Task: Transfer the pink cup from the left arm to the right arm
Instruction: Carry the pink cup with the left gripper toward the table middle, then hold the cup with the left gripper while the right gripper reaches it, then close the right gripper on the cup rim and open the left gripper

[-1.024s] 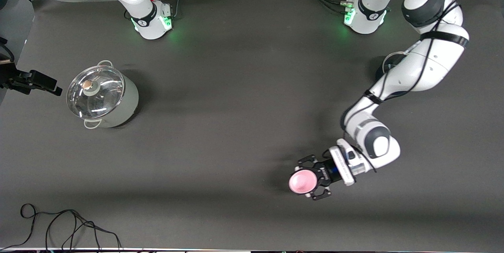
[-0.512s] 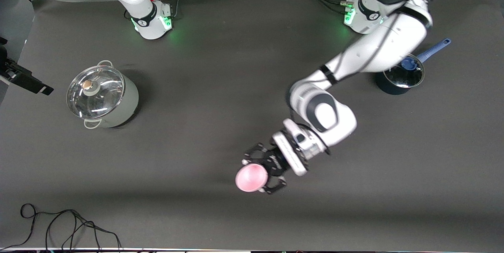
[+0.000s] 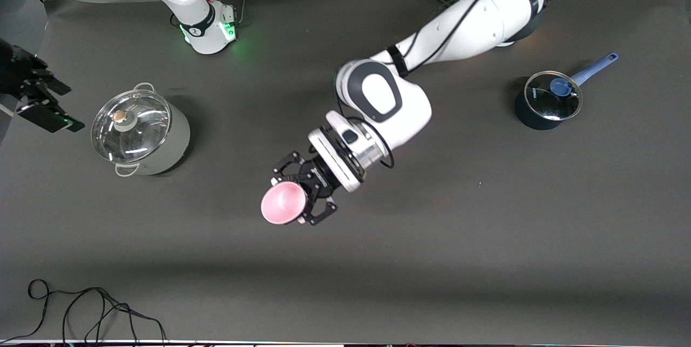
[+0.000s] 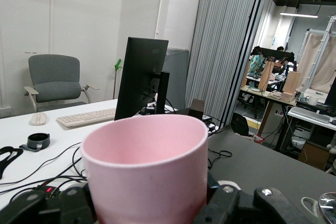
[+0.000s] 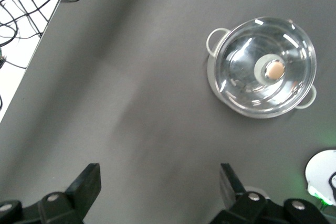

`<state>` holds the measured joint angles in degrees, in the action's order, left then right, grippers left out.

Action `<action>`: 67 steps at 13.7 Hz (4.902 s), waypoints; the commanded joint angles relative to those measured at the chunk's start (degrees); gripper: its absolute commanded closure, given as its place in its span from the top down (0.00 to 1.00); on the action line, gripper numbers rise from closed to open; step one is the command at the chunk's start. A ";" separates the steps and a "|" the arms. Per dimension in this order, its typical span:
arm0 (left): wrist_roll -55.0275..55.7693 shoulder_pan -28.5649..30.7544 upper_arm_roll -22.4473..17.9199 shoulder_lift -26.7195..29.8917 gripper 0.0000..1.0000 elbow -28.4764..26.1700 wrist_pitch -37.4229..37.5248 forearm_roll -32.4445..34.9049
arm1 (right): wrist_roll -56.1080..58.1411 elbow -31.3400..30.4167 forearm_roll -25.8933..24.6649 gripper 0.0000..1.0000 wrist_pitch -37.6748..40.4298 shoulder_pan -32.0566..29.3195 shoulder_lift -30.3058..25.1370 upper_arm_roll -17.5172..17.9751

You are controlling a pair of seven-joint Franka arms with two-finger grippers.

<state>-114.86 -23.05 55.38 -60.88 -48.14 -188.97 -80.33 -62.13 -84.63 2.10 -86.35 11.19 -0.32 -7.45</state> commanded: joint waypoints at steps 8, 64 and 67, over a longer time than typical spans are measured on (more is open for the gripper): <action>1.74 -8.23 -1.50 1.03 0.00 3.67 -7.45 3.59 | -7.91 21.67 3.79 1.00 8.29 5.77 14.54 1.82; 21.25 -24.85 -33.49 2.08 0.00 5.43 -11.33 6.86 | -16.18 22.76 2.82 0.99 -1.98 16.23 25.55 5.52; 21.25 -24.85 -33.49 2.08 0.00 5.43 -11.33 6.86 | -16.18 22.76 2.82 0.90 -2.07 16.23 25.64 5.52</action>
<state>-94.79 -47.03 22.79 -58.87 -43.59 -199.92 -73.84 -78.12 -60.74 4.89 -87.97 27.08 26.35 -1.78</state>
